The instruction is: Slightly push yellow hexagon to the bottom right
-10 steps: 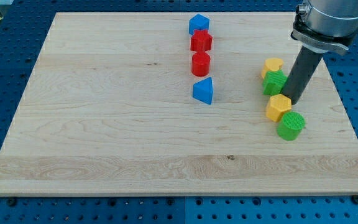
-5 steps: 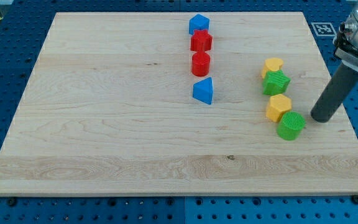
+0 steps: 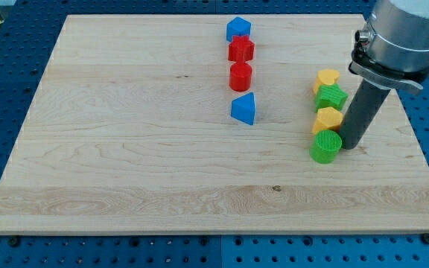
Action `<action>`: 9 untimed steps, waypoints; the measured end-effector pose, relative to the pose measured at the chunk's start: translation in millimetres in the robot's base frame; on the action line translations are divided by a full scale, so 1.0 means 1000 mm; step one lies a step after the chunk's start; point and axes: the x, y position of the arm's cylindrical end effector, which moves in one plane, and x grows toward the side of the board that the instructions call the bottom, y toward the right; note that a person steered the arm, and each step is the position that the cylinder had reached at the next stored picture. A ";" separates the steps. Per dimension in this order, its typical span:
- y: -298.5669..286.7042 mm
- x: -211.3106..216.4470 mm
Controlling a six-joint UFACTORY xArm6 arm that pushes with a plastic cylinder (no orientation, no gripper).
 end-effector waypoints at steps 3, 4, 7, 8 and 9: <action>0.008 0.036; 0.004 0.070; -0.094 0.089; -0.102 0.072; -0.102 0.051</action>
